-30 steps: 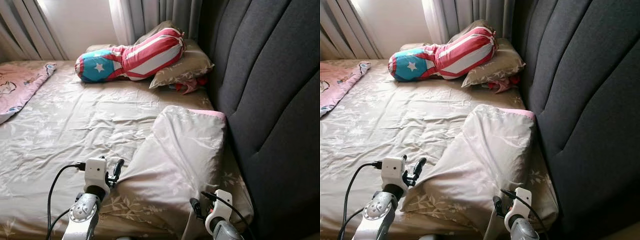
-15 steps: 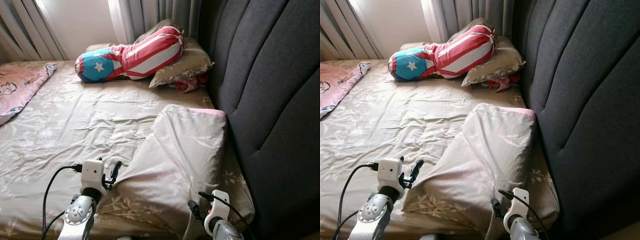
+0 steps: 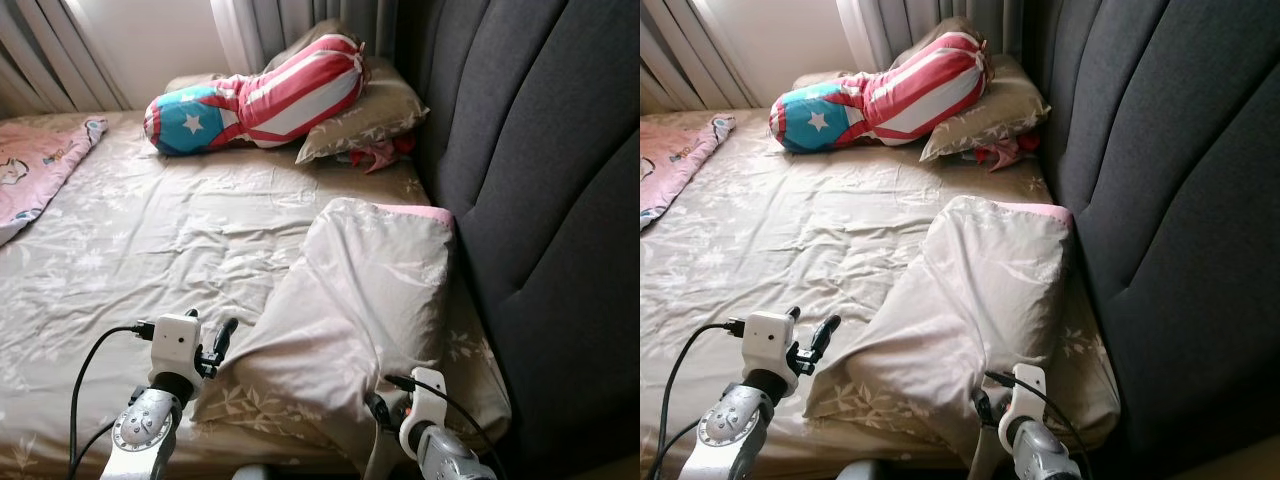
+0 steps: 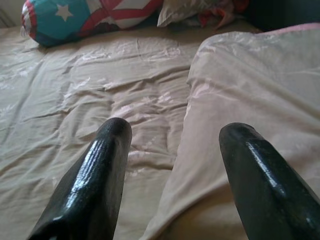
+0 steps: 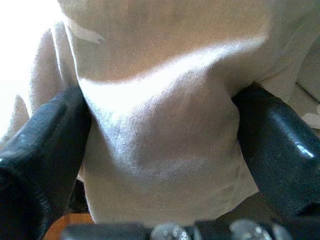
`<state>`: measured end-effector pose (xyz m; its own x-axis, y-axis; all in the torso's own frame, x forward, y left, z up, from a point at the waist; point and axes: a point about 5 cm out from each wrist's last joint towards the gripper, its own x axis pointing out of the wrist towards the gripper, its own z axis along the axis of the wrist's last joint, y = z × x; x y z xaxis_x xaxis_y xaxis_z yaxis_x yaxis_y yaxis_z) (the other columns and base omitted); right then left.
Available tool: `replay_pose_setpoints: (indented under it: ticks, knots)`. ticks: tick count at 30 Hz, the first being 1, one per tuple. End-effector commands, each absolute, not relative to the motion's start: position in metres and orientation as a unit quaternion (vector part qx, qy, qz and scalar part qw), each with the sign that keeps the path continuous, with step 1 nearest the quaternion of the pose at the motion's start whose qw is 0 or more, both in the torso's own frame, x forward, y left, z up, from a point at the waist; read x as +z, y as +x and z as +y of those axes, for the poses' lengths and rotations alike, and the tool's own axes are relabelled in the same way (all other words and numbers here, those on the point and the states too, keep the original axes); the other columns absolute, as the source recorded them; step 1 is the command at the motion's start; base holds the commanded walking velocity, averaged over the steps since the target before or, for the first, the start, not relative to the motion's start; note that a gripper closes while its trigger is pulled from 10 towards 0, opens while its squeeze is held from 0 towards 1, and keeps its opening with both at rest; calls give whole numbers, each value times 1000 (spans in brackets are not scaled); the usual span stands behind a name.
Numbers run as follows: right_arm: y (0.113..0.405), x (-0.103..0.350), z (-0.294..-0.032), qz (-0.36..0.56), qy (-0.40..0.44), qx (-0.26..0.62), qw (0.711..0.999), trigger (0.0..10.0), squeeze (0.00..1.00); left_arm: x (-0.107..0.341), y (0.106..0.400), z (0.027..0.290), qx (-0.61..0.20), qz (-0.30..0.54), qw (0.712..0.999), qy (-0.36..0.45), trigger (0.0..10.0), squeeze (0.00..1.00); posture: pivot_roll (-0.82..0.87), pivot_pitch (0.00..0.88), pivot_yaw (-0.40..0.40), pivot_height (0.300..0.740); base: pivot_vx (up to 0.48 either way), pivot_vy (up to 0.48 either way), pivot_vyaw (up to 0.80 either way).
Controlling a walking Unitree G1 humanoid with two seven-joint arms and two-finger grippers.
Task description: Clean up the room
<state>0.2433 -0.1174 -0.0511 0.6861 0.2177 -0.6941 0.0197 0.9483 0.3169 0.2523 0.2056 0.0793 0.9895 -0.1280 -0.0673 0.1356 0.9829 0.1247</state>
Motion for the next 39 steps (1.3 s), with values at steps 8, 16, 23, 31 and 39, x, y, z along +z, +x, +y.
replay_pose_setpoints:
  ticks: [8,16,23,31,39]
  knots:
    - [235,-56,-102,412,139,82,897,0,0,84,240,210,-62,41,995,65,10000,0,166,184,39,669,0,0,0]
    - [232,-57,-98,411,152,86,895,0,0,81,234,210,-60,60,994,65,10000,0,159,183,40,669,0,0,0]
    - [232,-56,-96,407,150,91,896,0,0,74,233,210,-62,72,993,70,10000,0,150,169,39,669,0,0,0]
    - [230,-58,-95,406,148,94,897,0,0,70,233,210,-59,78,993,70,10000,0,146,153,32,669,0,0,0]
    - [228,-58,-92,405,149,96,897,0,0,66,234,208,-58,81,993,67,10000,0,132,134,26,669,0,0,0]
